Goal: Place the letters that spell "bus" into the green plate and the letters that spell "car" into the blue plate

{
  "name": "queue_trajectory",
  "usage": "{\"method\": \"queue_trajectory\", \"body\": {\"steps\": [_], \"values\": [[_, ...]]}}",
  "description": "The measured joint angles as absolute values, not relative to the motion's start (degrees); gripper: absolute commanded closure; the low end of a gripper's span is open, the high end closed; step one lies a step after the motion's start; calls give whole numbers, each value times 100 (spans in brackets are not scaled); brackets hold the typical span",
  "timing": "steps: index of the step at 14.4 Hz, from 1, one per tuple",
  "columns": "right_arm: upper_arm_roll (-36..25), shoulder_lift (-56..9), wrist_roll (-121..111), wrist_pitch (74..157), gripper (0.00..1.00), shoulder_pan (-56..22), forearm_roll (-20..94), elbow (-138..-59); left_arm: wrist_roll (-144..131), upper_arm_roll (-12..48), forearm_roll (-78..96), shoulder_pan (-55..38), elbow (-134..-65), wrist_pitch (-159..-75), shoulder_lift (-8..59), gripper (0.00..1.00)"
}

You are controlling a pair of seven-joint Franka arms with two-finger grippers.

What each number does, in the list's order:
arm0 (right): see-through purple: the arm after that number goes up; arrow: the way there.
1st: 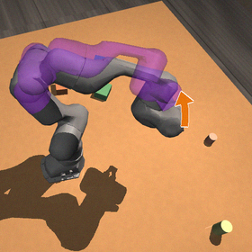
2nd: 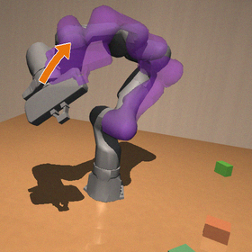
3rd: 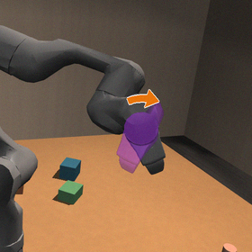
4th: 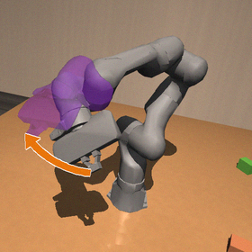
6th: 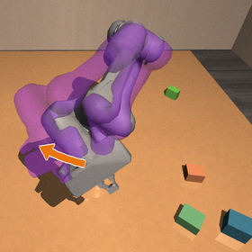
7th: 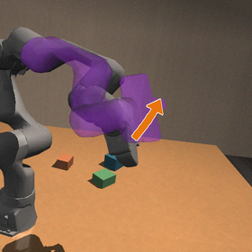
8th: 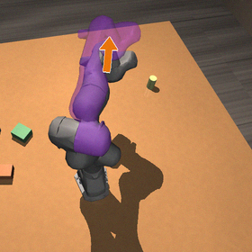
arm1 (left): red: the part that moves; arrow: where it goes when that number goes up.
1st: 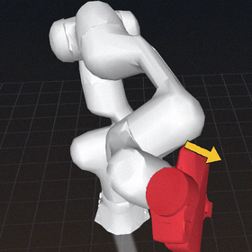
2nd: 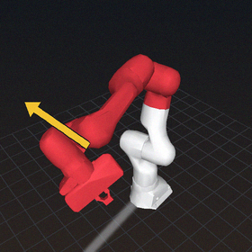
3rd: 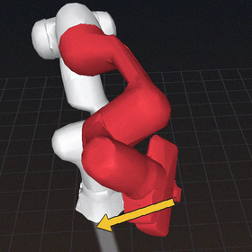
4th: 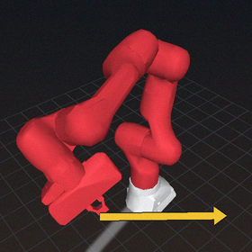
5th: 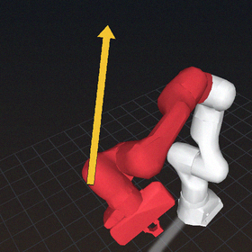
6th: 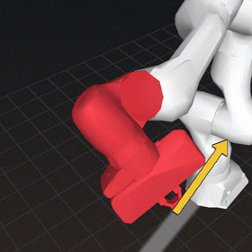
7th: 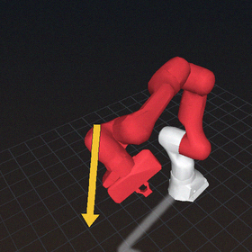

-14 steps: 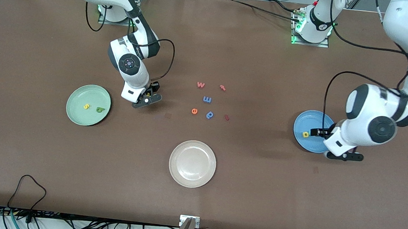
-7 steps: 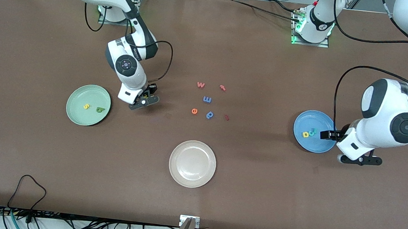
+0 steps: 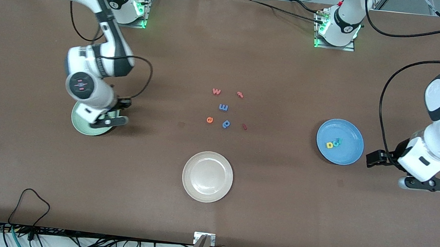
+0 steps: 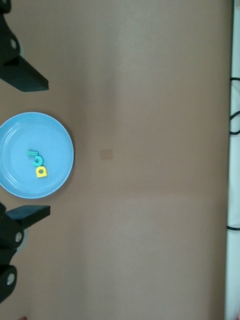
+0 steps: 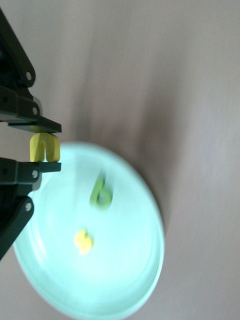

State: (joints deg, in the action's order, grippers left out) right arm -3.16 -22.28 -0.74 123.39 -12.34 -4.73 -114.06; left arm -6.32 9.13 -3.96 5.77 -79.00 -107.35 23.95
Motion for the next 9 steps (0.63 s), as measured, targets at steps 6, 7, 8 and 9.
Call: {"method": "queue_trajectory", "body": {"steps": [6, 7, 8, 9], "values": [[-287, -2443, -496, 12301, 0, -430, -465, -11316, -274, 53, -169, 326, -7855, -9541, 1571, 0], [-268, -2397, -492, 12131, 0, -444, -460, -11171, -262, 14, -167, 326, -7868, -9345, 1435, 0], [-263, -2298, -485, 11825, 0, -451, -446, -10961, -256, 4, -164, 326, -7921, -9230, 1312, 0], [-265, -2151, -477, 11355, 0, -450, -405, -10665, -253, 5, -156, 322, -8028, -9176, 1197, 0]]}}
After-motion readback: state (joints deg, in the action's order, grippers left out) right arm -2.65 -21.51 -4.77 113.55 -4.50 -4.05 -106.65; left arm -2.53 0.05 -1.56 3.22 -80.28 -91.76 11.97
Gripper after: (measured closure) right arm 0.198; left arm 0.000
